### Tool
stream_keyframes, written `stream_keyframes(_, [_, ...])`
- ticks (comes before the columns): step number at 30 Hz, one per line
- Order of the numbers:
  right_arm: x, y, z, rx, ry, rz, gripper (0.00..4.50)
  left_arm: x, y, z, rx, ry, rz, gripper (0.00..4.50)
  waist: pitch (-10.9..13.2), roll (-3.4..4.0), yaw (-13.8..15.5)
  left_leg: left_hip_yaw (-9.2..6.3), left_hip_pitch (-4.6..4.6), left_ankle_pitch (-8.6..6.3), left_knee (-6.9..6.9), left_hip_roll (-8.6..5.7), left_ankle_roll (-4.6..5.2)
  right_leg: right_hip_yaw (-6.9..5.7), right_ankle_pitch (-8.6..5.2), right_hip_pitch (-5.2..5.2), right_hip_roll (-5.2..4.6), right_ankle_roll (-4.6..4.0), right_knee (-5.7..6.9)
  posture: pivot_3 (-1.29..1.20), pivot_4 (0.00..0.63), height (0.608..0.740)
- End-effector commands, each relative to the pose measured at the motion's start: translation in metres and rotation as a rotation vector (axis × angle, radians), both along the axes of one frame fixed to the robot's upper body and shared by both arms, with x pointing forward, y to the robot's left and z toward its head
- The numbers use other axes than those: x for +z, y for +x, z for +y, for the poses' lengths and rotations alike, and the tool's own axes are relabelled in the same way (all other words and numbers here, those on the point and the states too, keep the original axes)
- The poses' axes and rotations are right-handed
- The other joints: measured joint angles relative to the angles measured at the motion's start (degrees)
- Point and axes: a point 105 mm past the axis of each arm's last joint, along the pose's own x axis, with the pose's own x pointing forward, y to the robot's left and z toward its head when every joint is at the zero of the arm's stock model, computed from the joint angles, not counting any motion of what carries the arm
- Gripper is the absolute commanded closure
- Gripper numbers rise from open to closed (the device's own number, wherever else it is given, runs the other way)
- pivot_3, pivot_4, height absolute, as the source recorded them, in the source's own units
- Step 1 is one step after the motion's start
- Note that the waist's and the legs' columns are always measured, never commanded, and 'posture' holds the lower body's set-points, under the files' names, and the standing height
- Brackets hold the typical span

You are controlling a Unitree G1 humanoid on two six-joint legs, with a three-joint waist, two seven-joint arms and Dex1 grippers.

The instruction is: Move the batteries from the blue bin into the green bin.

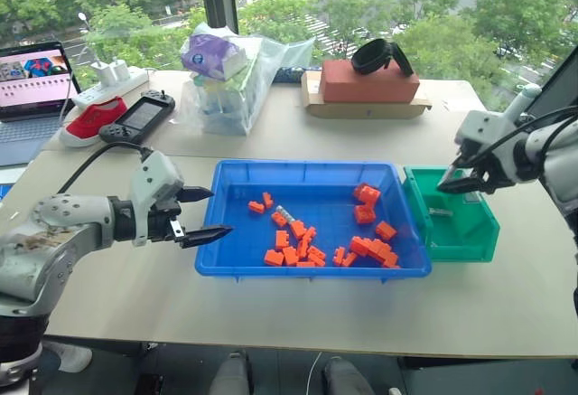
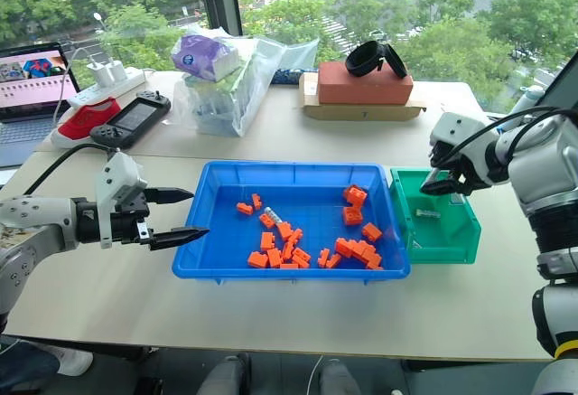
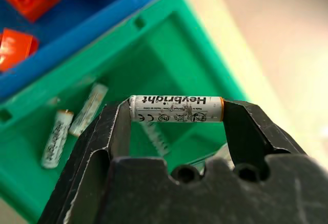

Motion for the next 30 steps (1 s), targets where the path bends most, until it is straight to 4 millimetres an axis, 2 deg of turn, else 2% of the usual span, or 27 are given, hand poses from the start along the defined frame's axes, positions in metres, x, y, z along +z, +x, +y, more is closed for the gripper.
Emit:
stream_keyframes(1, [0.003, -0.004, -0.006, 0.01, -0.065, -0.01, 1.97, 0.008, 0.0, -0.001, -0.012, 0.009, -0.045, 0.0, 0.0, 0.0, -0.1, -0.02, 0.03, 0.0, 0.0, 0.02, 0.0, -0.01, 0.0, 0.02, 0.02, 0.0, 0.02, 0.0, 0.15, 0.739])
stream_keyframes(4, [-0.009, -0.008, -0.006, 0.031, -0.078, 0.034, 1.97, 0.009, 0.0, 0.0, -0.009, 0.011, -0.045, 0.0, 0.0, 0.0, 0.11, -0.02, 0.02, 0.0, 0.03, 0.01, 0.0, -0.02, 0.0, 0.05, 0.01, 0.0, 0.0, 0.0, 0.15, 0.739])
stream_keyframes(6, [-0.015, -0.012, -0.002, 0.058, -0.075, 0.059, 0.95, 0.009, -0.001, 0.0, -0.005, 0.012, -0.045, 0.0, 0.0, 0.0, 0.21, -0.02, 0.01, 0.0, 0.04, -0.01, 0.0, -0.02, 0.0, 0.05, -0.02, 0.0, -0.01, 0.0, 0.15, 0.739])
stream_keyframes(7, [-0.016, -0.013, -0.001, 0.063, -0.075, 0.064, 0.74, 0.009, -0.001, 0.0, -0.004, 0.013, -0.045, 0.0, 0.0, 0.0, 0.22, -0.02, 0.01, 0.0, 0.04, -0.01, 0.0, -0.03, -0.01, 0.05, -0.01, 0.01, -0.01, 0.0, 0.15, 0.739])
stream_keyframes(9, [-0.013, -0.011, -0.003, 0.053, -0.089, 0.047, 0.04, 0.009, -0.001, 0.0, -0.002, 0.012, -0.045, 0.0, 0.01, 0.01, 0.15, -0.01, 0.01, 0.0, 0.05, -0.01, 0.0, -0.01, 0.0, 0.03, -0.01, 0.01, 0.0, 0.0, 0.15, 0.739])
stream_keyframes(12, [0.003, -0.003, -0.005, 0.035, -0.1, -0.027, 0.02, 0.01, -0.001, 0.002, 0.004, 0.013, -0.045, 0.0, 0.01, 0.01, 0.04, -0.02, 0.02, 0.0, 0.06, 0.0, 0.0, -0.02, 0.0, 0.05, -0.01, 0.0, 0.02, 0.0, 0.15, 0.739])
stream_keyframes(14, [0.015, 0.001, 0.006, 0.061, -0.085, -0.069, 0.02, 0.009, -0.001, 0.003, 0.014, 0.019, -0.046, 0.0, 0.01, 0.01, -0.03, -0.01, 0.02, 0.0, 0.07, -0.01, 0.0, -0.01, 0.0, 0.04, -0.01, 0.0, 0.02, 0.0, 0.15, 0.739])
stream_keyframes(16, [0.028, 0.0, 0.03, 0.138, -0.021, -0.097, 0.02, 0.01, -0.001, 0.006, 0.031, 0.021, -0.053, 0.0, 0.01, 0.01, -0.08, -0.02, 0.03, 0.0, 0.06, 0.0, 0.0, -0.01, 0.0, 0.03, 0.01, 0.0, 0.03, 0.0, 0.15, 0.739])
stream_keyframes(19, [0.054, -0.004, 0.079, 0.295, 0.097, -0.17, 0.02, 0.01, -0.001, 0.012, 0.069, 0.022, -0.055, 0.0, 0.01, 0.01, -0.39, -0.03, 0.03, 0.0, 0.05, 0.02, 0.0, -0.02, 0.0, 0.04, 0.03, 0.0, 0.03, 0.0, 0.15, 0.739])
stream_keyframes(22, [0.06, -0.01, 0.124, 0.413, 0.223, -0.173, 0.02, 0.011, -0.003, 0.017, 0.1, 0.023, -0.054, 0.0, 0.01, 0.01, -0.26, -0.08, 0.04, 0.0, 0.06, 0.09, 0.0, -0.02, 0.0, 0.02, 0.1, 0.0, 0.12, 0.0, 0.15, 0.739])
stream_keyframes(23, [0.058, -0.012, 0.137, 0.447, 0.253, -0.162, 0.02, 0.011, -0.003, 0.018, 0.107, 0.025, -0.056, 0.0, 0.0, 0.01, 0.0, -0.09, 0.03, 0.0, 0.07, 0.1, 0.0, -0.02, 0.0, 0.03, 0.11, 0.0, 0.12, 0.0, 0.15, 0.739])
stream_keyframes(25, [0.041, -0.015, 0.183, 0.499, 0.359, -0.094, 0.02, 0.012, -0.005, 0.021, 0.126, 0.029, -0.062, 0.0, -0.02, -0.04, 0.11, -0.1, 0.02, 0.0, 0.08, 0.1, -0.01, -0.05, 0.0, 0.05, 0.1, -0.01, 0.12, 0.0, 0.15, 0.739])
stream_keyframes(26, [0.034, -0.016, 0.199, 0.504, 0.39, -0.068, 0.02, 0.013, -0.005, 0.022, 0.131, 0.029, -0.064, 0.0, -0.04, -0.06, 0.06, -0.1, 0.03, 0.0, 0.08, 0.1, -0.01, -0.06, 0.0, 0.07, 0.1, -0.01, 0.11, 0.0, 0.15, 0.739])
stream_keyframes(28, [0.015, -0.016, 0.226, 0.442, 0.461, 0.019, 0.02, 0.014, -0.006, 0.023, 0.149, 0.02, -0.069, 0.0, -0.03, -0.05, 0.0, -0.12, 0.03, 0.0, 0.08, 0.12, 0.0, -0.05, 0.0, 0.04, 0.14, -0.01, 0.16, 0.0, 0.15, 0.739])
stream_keyframes(30, [0.0, -0.017, 0.243, 0.385, 0.49, 0.081, 0.02, 0.015, -0.007, 0.023, 0.163, 0.014, -0.073, 0.0, -0.03, -0.05, 0.06, -0.15, 0.01, 0.03, 0.08, 0.13, -0.04, -0.06, 0.01, -0.02, 0.17, -0.02, 0.25, 0.0, 0.15, 0.739])
